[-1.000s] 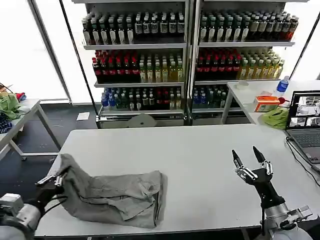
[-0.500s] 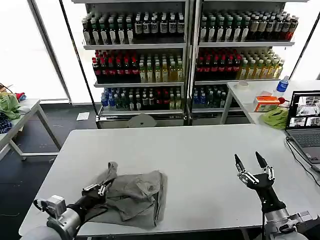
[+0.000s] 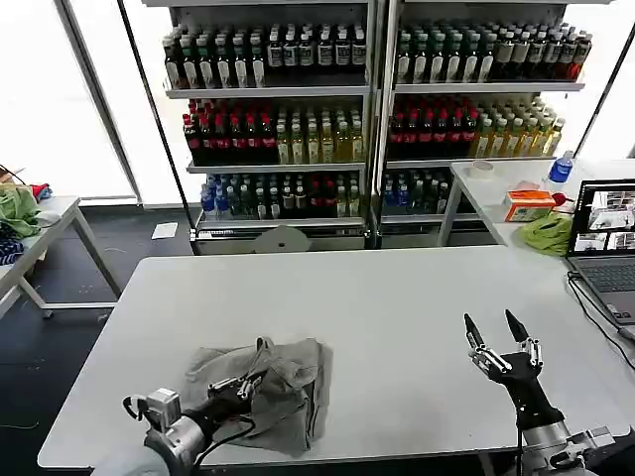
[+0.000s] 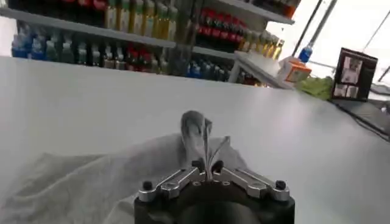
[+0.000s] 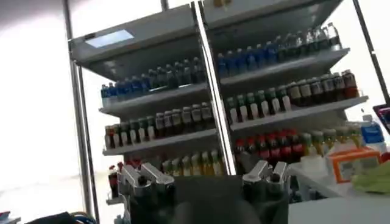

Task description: Fold and organize the clothes.

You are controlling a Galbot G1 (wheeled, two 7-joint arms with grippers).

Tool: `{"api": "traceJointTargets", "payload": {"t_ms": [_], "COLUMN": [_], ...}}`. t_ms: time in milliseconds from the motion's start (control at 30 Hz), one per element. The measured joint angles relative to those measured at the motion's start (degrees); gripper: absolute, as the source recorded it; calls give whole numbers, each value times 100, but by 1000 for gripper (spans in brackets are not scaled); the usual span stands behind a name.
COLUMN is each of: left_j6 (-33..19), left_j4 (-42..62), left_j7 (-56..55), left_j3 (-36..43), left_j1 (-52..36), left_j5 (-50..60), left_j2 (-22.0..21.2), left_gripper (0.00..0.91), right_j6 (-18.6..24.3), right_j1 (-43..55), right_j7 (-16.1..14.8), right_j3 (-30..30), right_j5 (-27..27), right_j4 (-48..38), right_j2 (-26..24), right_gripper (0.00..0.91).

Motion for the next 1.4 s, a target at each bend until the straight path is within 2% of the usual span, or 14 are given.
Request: {"api": "traceJointTargets", "payload": {"t_ms": [433,467,500,533,567,600,1133,1400], "left_j6": [29,29,30,37,49,59,195,265], "left_j4": [246,263,283,301,321,339,250,-68], "left_j7": [-232,-231,-230,-230,-227,-220,29,177], "left_j3": [486,508,529,553,572,591,470,-218], "left_j1": [-799,-815,-829,-849,-875,-905,-803,-417], "left_j5": [-402,-407,-413,-414,-414,-411,-296,-364], "left_j2": [22,8,-7,-26,-45,-65,-264,-262], "left_gripper": [10,50,343,786,786,907,907,907], "right_j6": [-7,-8,-10,-11,-12,-12,-46,-33], "right_j1": [49,54,56,57,58,55,173,199], "right_j7": [-13,-14,-14,-13,-14,-13,-4,-4], "right_j3": [-34,-38,-41,-41,-41,-41,-119,-126], "right_j5": [-11,-12,-12,-12,-10,-5,3,23], "right_j4": [-72,-71,-71,-70,-67,-61,-77,-77], "right_j2": [28,28,29,29,25,20,-67,-115], "right_gripper": [907,907,907,907,907,907,907,907]}}
